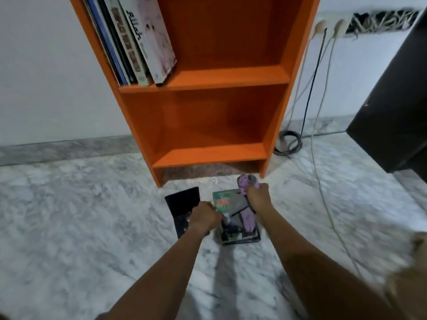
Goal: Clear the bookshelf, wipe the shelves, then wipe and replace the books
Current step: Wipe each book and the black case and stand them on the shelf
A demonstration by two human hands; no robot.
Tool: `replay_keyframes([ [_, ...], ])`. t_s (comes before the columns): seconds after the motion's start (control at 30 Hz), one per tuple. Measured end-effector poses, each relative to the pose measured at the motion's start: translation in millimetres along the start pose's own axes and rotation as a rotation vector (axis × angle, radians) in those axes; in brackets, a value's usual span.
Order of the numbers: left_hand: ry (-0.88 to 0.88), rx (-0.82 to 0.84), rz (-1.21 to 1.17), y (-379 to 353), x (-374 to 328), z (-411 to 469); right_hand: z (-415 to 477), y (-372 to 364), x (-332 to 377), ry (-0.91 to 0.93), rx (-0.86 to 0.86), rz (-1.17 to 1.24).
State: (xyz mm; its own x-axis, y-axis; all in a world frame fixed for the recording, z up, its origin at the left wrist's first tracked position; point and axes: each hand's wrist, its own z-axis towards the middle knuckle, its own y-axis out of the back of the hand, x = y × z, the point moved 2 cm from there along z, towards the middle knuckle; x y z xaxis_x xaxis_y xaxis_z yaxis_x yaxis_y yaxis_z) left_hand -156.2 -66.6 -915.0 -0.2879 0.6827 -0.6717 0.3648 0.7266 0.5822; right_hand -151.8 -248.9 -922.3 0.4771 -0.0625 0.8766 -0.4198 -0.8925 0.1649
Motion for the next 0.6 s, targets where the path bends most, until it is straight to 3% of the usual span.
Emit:
replay_keyframes([
  [0.07, 0.063, 0.074, 0.018, -32.6, 25.1, 8.6, 10.9, 5.6, -32.8, -0.034, -0.035, 0.010],
  [0.27, 0.248, 0.009, -0.079, -94.3, 65.7, 35.0, 83.6, 31.6, -127.7, -0.124, -0.097, 0.089],
  [0.47, 0.316, 0.017, -0.005, -123.9, 66.5, 60.6, 30.7, 32.3, -91.5, -0.146, -0.042, -0.010],
  [0.6, 0.348, -0.002, -0.133, -124.7, 73.1, 74.9, 23.3, 35.1, -100.0, -0.139, -0.010, -0.043],
])
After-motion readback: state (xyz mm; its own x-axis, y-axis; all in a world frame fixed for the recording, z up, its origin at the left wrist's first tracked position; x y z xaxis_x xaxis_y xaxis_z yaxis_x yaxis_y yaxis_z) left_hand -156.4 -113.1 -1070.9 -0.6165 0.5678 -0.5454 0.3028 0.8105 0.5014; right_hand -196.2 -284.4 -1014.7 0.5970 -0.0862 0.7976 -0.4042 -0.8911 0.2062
